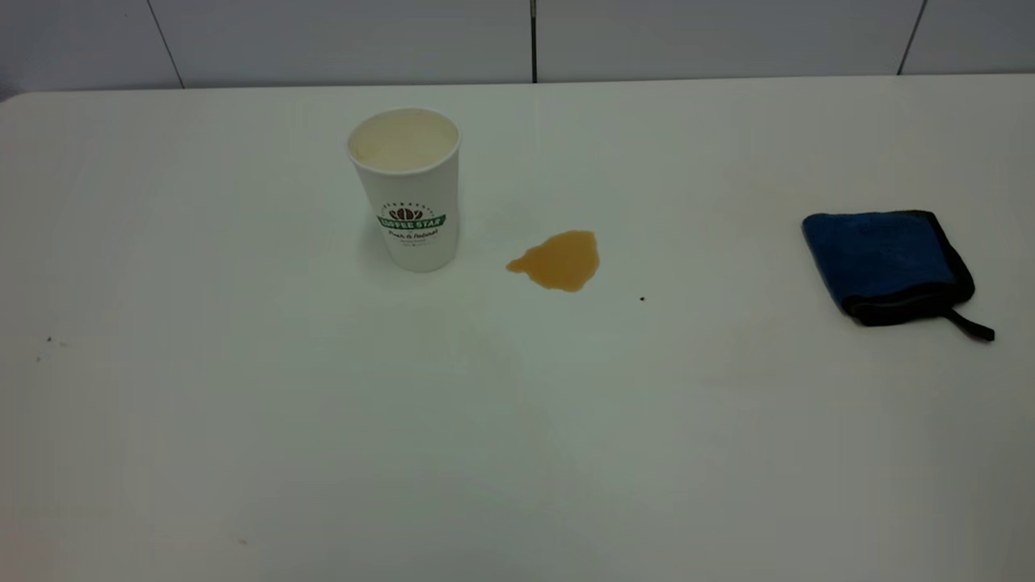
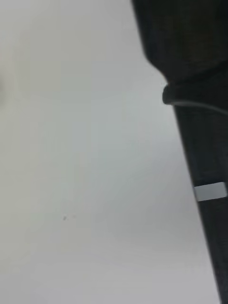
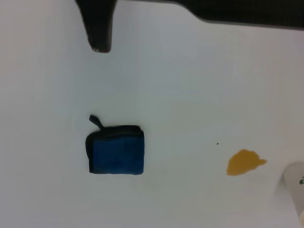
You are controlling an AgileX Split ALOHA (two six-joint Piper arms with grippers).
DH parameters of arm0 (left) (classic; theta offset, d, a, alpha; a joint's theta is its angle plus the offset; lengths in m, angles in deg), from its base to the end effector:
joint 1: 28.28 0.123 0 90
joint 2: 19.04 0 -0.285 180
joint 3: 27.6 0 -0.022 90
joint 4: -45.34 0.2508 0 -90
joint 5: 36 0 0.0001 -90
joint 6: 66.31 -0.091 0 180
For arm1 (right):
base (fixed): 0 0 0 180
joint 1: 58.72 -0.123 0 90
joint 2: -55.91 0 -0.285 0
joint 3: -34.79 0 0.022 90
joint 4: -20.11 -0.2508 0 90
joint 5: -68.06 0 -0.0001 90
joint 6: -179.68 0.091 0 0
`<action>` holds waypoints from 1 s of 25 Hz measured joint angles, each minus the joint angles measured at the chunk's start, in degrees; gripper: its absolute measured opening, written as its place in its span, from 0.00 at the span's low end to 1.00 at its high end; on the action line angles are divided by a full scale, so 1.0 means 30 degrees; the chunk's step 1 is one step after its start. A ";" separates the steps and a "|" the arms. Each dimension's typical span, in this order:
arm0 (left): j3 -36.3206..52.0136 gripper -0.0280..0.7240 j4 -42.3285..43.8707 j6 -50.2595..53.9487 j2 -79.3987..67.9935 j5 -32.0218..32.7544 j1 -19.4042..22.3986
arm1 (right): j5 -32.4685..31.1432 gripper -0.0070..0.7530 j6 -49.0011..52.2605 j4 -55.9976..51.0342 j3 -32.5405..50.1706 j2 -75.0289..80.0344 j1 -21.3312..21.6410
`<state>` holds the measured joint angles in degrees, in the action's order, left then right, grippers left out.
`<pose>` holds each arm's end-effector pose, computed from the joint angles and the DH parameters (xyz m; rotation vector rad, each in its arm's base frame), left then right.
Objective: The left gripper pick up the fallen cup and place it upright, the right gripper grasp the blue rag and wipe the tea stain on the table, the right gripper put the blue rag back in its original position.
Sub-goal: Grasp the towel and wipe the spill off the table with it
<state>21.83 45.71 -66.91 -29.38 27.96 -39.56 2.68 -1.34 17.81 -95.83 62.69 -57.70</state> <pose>0.0010 0.0003 0.2688 0.2234 2.1496 -0.0997 -0.0094 0.0035 0.2670 -0.0039 2.1207 0.0275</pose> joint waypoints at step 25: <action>0.0000 0.70 0.0000 0.0015 0.1191 0.0132 0.3124 | 0.1202 0.73 0.0000 -0.1321 0.0000 0.0000 0.0000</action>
<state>21.83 45.71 -66.86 -25.81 28.35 -30.19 6.29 -1.34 13.85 -95.83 62.69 -57.70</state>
